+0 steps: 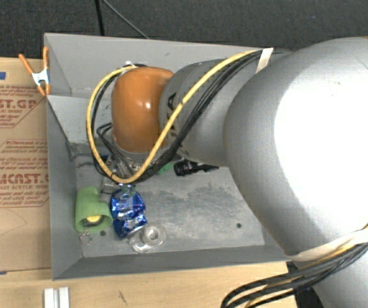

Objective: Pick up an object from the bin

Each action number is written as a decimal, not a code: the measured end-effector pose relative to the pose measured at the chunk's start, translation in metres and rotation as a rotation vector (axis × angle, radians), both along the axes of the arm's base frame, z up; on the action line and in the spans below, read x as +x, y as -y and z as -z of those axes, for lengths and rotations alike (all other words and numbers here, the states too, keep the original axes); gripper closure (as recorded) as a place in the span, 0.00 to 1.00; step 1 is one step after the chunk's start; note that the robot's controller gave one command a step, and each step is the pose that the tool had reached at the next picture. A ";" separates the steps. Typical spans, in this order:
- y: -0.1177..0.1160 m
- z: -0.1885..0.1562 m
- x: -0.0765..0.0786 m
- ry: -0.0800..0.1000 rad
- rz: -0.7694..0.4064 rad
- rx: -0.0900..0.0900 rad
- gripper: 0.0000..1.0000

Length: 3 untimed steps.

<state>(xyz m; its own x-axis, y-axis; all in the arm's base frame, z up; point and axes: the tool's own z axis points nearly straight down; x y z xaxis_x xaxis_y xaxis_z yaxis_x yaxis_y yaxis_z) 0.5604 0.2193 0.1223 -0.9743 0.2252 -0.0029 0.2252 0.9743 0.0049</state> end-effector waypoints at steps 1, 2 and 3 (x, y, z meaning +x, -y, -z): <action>0.004 0.001 0.001 -0.001 0.004 -0.003 0.00; 0.004 0.035 -0.019 0.012 0.346 -0.001 0.00; 0.019 0.038 0.005 0.003 0.725 0.000 0.00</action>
Offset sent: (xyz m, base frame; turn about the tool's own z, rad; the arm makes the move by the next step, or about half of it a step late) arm 0.0000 0.0000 0.0000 0.0000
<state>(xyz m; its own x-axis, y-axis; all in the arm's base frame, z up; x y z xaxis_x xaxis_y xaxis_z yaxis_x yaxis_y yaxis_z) 0.5658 0.2001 0.0844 -0.5797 0.8148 -0.0056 0.8148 0.5797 0.0062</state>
